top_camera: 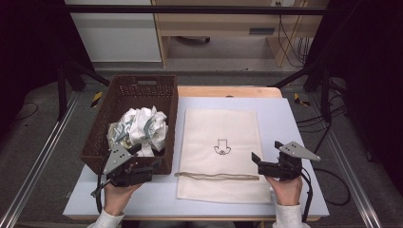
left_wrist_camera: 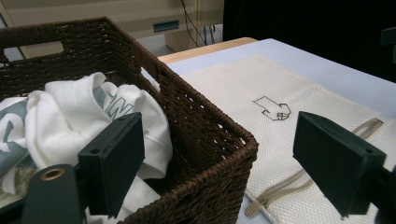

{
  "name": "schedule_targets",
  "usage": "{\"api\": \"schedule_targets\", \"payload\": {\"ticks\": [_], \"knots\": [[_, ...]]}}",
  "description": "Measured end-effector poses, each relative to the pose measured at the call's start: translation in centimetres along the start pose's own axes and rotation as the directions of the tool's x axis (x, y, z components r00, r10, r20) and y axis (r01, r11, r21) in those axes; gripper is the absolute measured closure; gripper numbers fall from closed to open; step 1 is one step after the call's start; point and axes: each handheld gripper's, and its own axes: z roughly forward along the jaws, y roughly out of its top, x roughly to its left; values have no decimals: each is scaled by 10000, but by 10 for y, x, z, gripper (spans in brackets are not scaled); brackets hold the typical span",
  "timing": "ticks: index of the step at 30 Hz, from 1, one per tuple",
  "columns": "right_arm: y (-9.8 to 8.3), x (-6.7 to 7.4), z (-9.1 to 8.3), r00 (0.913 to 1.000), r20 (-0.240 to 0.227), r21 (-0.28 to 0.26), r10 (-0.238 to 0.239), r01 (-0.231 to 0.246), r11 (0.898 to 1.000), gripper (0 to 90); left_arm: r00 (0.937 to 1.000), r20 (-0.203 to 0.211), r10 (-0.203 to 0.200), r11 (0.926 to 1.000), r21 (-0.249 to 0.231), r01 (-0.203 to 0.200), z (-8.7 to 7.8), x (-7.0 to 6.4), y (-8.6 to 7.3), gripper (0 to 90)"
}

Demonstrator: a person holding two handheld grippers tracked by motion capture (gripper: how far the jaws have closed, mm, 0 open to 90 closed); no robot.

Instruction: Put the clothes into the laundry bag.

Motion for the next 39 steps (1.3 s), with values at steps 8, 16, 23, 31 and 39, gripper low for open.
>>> {"api": "schedule_targets", "payload": {"ticks": [8,16,23,31,39], "knots": [[-2,5,5,9999,-167,166,36,-33,9999,70,9999,167,31,10000,11,-31,3,-11,-1,262],[2,17,8,9989,-447,261,-147,159,9995,89,9959,830,355,9992,152,-368,7,-32,0,367],[3,29,13,9959,-854,348,-297,327,9989,110,9863,1497,687,9955,550,-777,19,-52,-6,511],[-1,39,24,9909,-1219,787,-568,667,9947,163,9641,2518,846,9800,1541,-1263,43,-69,-22,667],[-8,52,39,9851,-1513,1329,-815,1020,9859,194,9496,3060,675,9626,2302,-1426,62,-79,-39,842]]}}
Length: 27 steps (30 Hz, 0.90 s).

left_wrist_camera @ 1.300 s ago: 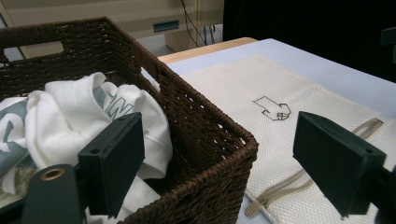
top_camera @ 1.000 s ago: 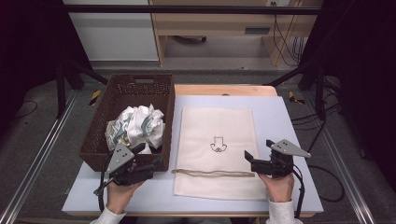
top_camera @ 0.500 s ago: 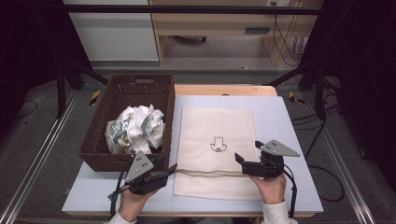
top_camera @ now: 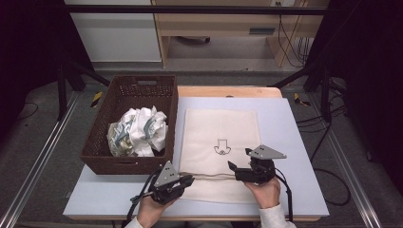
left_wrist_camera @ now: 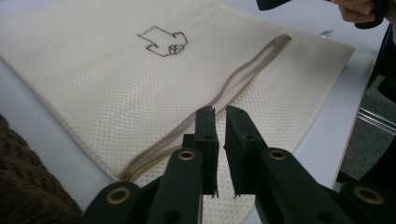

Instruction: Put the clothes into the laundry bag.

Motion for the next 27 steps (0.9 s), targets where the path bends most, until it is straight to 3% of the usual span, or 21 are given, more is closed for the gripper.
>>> {"api": "schedule_targets", "payload": {"ticks": [5,10,13,21,27], "knots": [[-4,9,14,9996,-261,547,-71,85,9985,240,9995,253,188,9990,389,-198,13,-4,-6,888],[-10,19,30,9977,-390,1139,-558,599,9917,277,9991,385,189,9976,657,-214,24,-6,-11,888],[-13,21,35,9976,-509,1375,-471,537,9890,307,9989,401,252,9963,815,-284,29,-6,-14,888],[-21,28,47,9930,-731,2220,-924,1066,9692,438,9984,493,281,9927,1156,-336,39,-6,-21,887],[-23,30,48,9897,-774,2520,-1205,1364,9581,530,9986,487,186,9948,988,-234,40,-6,-23,887]]}}
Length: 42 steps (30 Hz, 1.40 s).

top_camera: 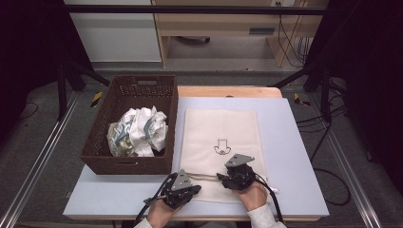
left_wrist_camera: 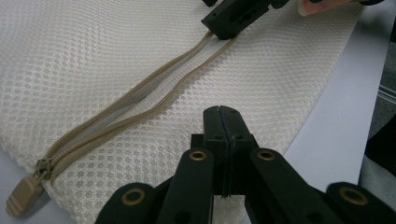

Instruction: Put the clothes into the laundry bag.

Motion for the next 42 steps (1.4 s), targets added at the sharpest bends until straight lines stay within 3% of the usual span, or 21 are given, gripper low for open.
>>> {"api": "schedule_targets", "payload": {"ticks": [7,23,27,32,36,38,42], "knots": [[-3,3,-2,9994,-345,16,-68,68,10000,692,10000,-6,11,10000,5,-11,0,0,0,887],[-2,1,-3,9995,-286,129,157,-154,9998,863,10000,-79,1,10000,100,-1,-1,-2,4,853],[2,-1,-8,9993,-324,-110,196,-200,9997,866,9996,-250,95,9998,-171,-100,-8,0,14,813],[7,-5,-19,9989,-372,-646,277,-301,9975,868,9956,-910,244,9963,-802,-318,-15,4,37,680],[10,-8,-23,9986,-389,-958,347,-382,9947,869,9872,-1523,463,9969,-564,-555,-3,9,54,528],[11,-9,-25,9986,-376,-1007,375,-411,9941,870,9843,-1628,680,9969,-281,-735,8,11,58,489],[12,-9,-25,9986,-354,-1099,381,-418,9931,872,9887,-1417,486,9987,199,-463,28,19,56,489]]}}
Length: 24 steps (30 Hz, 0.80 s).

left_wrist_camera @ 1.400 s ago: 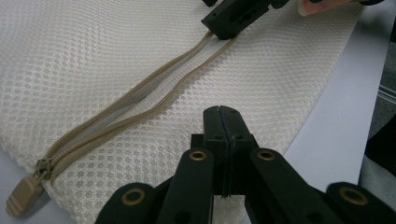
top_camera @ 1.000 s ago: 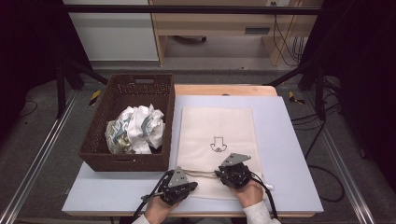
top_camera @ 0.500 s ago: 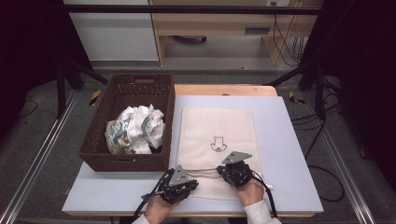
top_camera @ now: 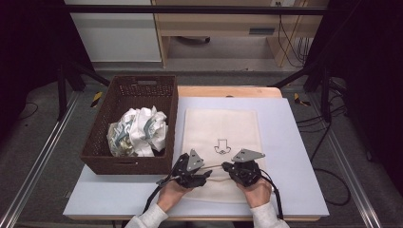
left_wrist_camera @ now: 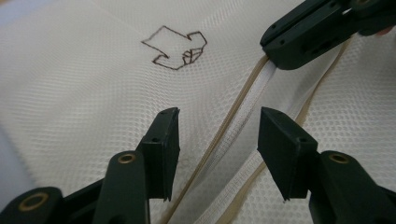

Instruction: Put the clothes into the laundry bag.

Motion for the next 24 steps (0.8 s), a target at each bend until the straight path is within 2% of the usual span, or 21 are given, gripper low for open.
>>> {"api": "schedule_targets", "payload": {"ticks": [2,3,6,8,12,18,21,22,24], "knots": [[0,0,0,10000,32,-91,9,-8,10000,874,10000,36,-1,9997,229,1,8,1,-3,536],[0,-1,0,10000,34,-138,20,-20,9999,874,9999,-48,111,9993,352,-109,10,1,-4,600],[1,-1,1,9999,-26,-113,115,-116,9999,874,9997,-110,240,9993,286,-236,11,2,-5,758],[2,0,1,9999,-58,-83,134,-134,9999,864,9999,2,115,9999,97,-115,9,3,-4,828],[2,1,-5,9996,265,-338,-76,85,9994,713,10000,29,-62,9999,-96,62,5,6,-3,847],[-2,4,-3,9963,704,-104,-500,508,9987,543,9980,224,-585,9969,-522,596,-4,12,5,845],[-3,6,3,9915,1116,286,-671,643,9975,551,9989,152,-451,9970,-628,459,-6,11,6,843],[-4,5,5,9898,1237,380,-702,660,9971,588,9989,150,-445,9970,-622,453,-6,11,5,840],[-6,3,7,9923,1171,411,-404,358,9985,688,9981,307,-533,9966,-615,551,-5,11,3,829]]}}
